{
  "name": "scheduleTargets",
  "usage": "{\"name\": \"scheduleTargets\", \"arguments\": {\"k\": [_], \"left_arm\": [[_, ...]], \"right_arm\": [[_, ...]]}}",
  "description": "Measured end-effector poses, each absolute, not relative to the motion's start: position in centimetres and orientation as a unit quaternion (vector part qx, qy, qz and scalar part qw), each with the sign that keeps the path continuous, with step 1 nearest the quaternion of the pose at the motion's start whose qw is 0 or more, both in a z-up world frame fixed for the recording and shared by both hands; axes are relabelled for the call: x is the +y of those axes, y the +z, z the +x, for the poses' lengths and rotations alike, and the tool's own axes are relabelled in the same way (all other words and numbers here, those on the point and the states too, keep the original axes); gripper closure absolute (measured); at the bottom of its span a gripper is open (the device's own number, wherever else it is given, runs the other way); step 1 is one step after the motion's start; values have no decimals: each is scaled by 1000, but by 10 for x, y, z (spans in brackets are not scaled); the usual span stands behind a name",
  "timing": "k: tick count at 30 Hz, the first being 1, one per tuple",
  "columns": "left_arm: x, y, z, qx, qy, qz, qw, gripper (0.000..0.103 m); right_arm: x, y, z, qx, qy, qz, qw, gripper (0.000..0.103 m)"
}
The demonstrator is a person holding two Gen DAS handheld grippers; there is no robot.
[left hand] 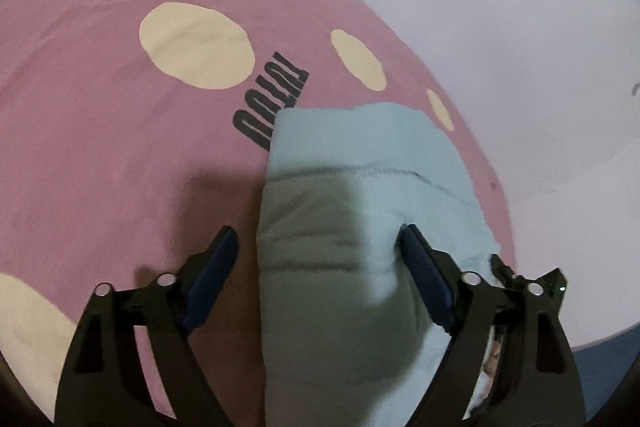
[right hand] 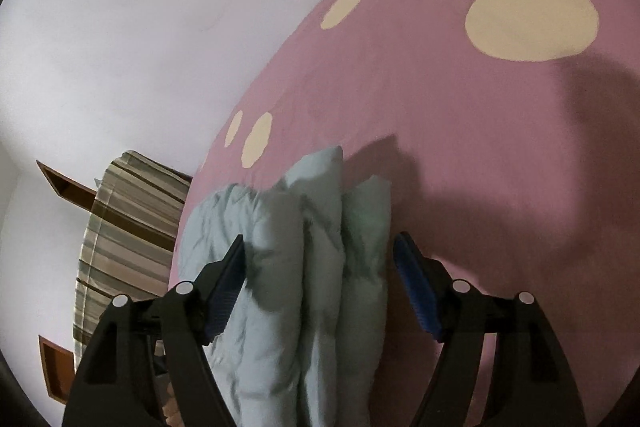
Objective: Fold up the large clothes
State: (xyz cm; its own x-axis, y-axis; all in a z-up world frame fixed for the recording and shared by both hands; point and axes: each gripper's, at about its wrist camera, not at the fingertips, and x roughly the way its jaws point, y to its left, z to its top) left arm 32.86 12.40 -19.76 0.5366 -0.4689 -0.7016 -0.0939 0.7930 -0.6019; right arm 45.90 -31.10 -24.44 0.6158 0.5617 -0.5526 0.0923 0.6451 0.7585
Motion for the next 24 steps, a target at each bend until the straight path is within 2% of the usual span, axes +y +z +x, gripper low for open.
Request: {"name": "scheduleTargets", "arguments": {"k": [1,2,5,14,18,20,24], "left_arm": [[121,-200,331,475,-114,-293,822,36],[120,-201,336,480,-114,-289,820,39],[113,-202,336,486,-113,-267,825,42],[108,-201,334,481,-107,-245,835,43],[105,-194,329,475,-99,-223,845,40],[104,-189,324,471,-92,-212,851,35],[104,-180,311,465,-86,-197,859,29]], "right_arm": [[-310,-248,462,418,143,395,806,39],[-310,-253,464,423,141,394,804,55],[-311,-267,466,435,144,403,792,67],[-315,-272,460,434,148,400,794,69],[-302,-258,459,429,137,398,799,60],[-303,-255,453,427,132,392,804,54],[-306,-250,437,424,131,394,805,52]]}}
